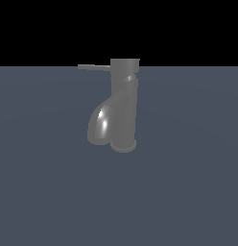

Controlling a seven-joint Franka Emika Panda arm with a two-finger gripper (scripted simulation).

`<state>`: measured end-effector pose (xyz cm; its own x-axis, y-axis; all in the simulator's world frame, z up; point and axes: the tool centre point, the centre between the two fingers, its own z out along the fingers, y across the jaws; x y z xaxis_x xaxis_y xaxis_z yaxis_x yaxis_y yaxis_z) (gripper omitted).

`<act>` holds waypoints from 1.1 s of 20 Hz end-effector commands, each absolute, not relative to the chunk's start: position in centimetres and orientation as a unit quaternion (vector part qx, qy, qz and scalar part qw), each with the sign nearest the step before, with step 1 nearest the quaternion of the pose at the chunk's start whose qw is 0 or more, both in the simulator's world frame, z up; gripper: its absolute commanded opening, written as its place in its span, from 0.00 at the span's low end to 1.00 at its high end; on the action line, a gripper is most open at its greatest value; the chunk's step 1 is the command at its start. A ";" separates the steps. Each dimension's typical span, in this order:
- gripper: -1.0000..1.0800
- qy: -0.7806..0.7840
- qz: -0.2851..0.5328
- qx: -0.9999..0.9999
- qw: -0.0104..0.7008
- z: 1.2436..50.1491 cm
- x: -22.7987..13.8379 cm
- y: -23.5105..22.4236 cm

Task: Turn on the faucet by rotating a designated handle.

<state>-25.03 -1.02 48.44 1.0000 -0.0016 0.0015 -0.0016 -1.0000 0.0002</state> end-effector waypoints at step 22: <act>0.00 -0.011 0.016 1.000 0.010 49.4 -23.8 0.9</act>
<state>-24.02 0.82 49.41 0.9994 -0.0090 0.0319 -0.0098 -0.9997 0.0223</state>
